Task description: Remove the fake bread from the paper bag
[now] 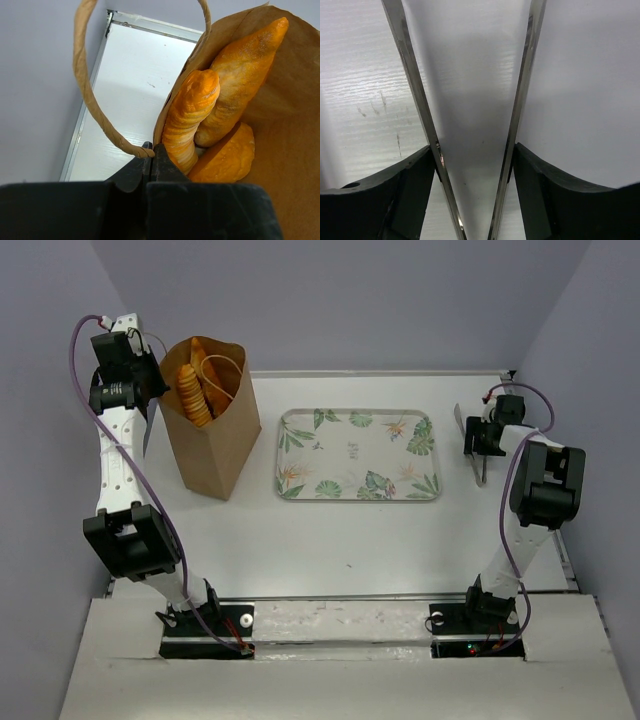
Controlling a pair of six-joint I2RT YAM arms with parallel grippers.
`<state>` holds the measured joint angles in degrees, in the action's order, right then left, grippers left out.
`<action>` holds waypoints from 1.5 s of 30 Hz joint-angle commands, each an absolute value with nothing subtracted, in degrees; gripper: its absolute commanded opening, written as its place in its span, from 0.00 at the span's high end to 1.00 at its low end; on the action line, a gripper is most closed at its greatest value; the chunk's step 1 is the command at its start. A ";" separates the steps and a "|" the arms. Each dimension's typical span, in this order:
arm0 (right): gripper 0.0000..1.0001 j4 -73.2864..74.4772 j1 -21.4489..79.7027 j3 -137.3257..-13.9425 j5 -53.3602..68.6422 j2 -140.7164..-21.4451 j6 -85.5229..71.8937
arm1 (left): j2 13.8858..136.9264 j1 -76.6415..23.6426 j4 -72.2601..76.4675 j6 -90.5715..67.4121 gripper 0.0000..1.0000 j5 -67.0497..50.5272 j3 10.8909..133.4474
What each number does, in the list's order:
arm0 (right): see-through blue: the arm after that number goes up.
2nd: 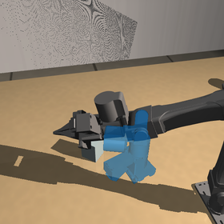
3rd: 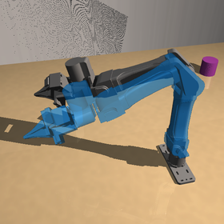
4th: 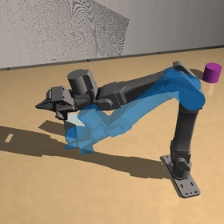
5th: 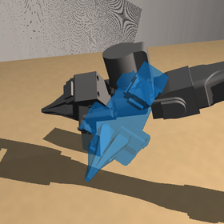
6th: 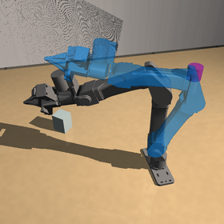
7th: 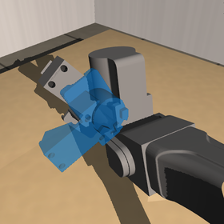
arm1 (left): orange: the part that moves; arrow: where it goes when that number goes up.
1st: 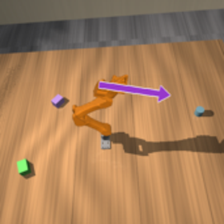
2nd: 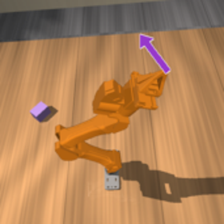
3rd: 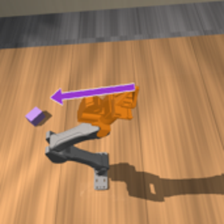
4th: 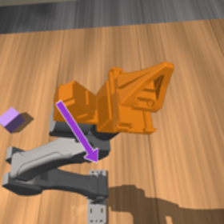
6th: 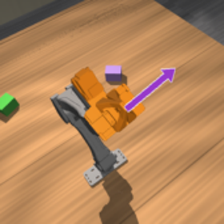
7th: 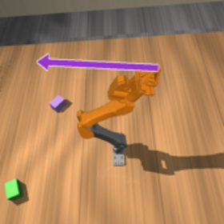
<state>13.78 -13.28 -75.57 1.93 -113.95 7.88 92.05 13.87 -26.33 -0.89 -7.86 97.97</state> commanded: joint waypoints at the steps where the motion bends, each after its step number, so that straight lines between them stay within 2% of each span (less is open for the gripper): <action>1: 0.39 12.66 -13.45 -74.44 0.88 -114.70 9.41 | 89.30 13.62 -22.24 1.39 1.00 -8.78 100.72; 5: 0.42 13.53 -13.45 -74.97 0.26 -110.40 8.27 | 88.07 13.62 -19.78 3.68 1.00 -11.16 99.76; 12: 0.45 18.27 -12.92 -76.20 15.35 -93.36 2.30 | 87.28 11.34 -18.19 10.09 1.00 -12.93 100.02; 17: 0.47 24.42 -9.06 -82.24 18.37 -87.28 0.09 | 85.79 7.83 -18.19 12.91 1.00 -14.15 97.92; 23: 0.47 32.78 6.81 -95.16 18.63 -88.85 -1.83 | 83.41 5.02 -16.97 14.77 1.00 -13.54 93.96; 30: 0.47 32.78 22.30 -107.92 19.07 -92.98 -2.37 | 77.97 0.45 -15.39 18.09 1.00 -13.09 90.10; 35: 0.47 32.17 28.73 -110.73 18.99 -94.04 -2.11 | 74.36 -3.69 -13.62 18.29 1.00 -10.03 82.54; 39: 0.47 31.11 32.51 -111.62 19.07 -93.87 -4.30 | 73.83 -5.27 -12.74 13.81 1.00 -7.13 81.74; 45: 0.48 29.18 33.66 -103.81 15.99 -90.71 -8.43 | 73.92 -7.64 -13.62 8.61 1.00 -3.34 82.35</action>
<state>31.99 33.23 -106.56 17.47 -93.69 -5.08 75.57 -6.22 -17.34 12.51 -5.48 81.87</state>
